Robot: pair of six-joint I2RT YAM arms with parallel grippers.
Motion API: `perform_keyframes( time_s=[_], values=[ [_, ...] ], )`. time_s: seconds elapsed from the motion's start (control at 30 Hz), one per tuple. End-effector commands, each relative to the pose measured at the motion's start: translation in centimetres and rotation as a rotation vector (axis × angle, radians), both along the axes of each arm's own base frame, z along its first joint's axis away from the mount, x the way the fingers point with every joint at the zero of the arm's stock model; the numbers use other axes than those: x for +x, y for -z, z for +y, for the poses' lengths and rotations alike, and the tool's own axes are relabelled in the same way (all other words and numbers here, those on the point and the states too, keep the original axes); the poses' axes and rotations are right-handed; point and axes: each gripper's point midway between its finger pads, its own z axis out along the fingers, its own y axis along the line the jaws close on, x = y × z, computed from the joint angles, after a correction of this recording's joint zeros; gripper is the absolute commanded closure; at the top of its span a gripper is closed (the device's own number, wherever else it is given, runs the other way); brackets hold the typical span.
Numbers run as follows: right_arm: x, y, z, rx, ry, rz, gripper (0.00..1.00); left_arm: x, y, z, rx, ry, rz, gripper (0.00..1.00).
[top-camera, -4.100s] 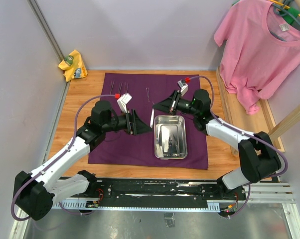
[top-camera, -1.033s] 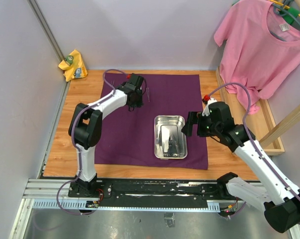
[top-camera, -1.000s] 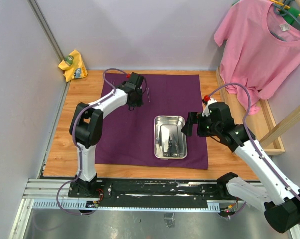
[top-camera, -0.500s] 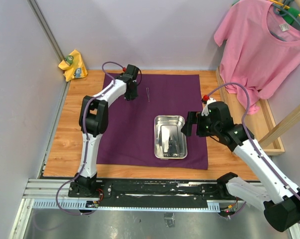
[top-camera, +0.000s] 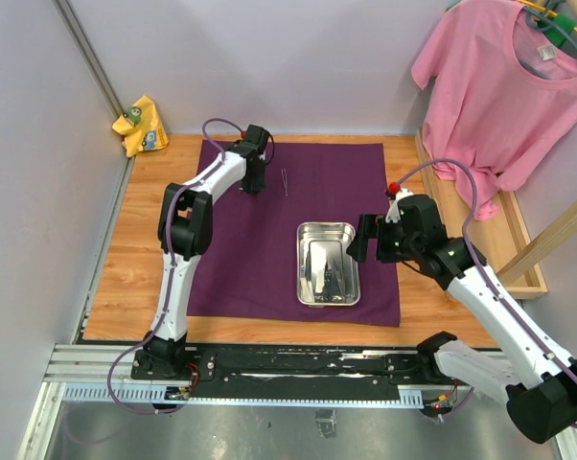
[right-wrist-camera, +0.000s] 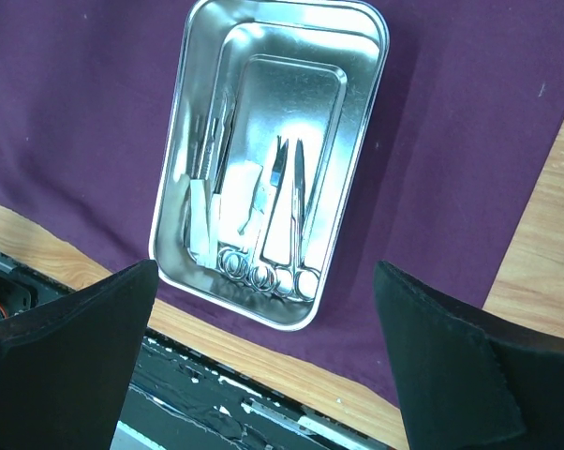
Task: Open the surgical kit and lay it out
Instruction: Place the medical item in the surgical kit.
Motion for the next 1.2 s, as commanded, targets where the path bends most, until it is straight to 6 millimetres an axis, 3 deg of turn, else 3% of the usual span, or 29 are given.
perform_keyframes(
  time_s=[0.0,0.43,0.7,0.87,1.03,1.17],
  values=[
    [0.2,0.6,-0.2,-0.003,0.003,0.004,0.02,0.7,-0.4,-0.1,-0.008,0.018,-0.004,0.96],
    [0.1,0.6,-0.1,0.005,0.005,0.009,0.02,1.3,-0.6,-0.1,-0.005,0.032,-0.013,0.94],
    [0.1,0.7,0.0,0.009,0.003,0.014,0.02,1.3,-1.6,0.1,-0.003,0.027,-0.027,0.71],
    [0.2,0.6,0.2,0.014,-0.001,0.017,0.02,1.4,-2.5,0.0,-0.014,0.026,-0.042,0.69],
    [0.1,0.5,0.3,0.02,-0.004,0.015,0.02,1.5,-4.7,-0.4,-0.046,0.022,-0.077,0.65],
    [0.2,0.3,0.3,0.021,-0.005,0.01,0.02,1.3,-9.1,-1.0,-0.112,0.02,-0.141,0.61]
  ],
)
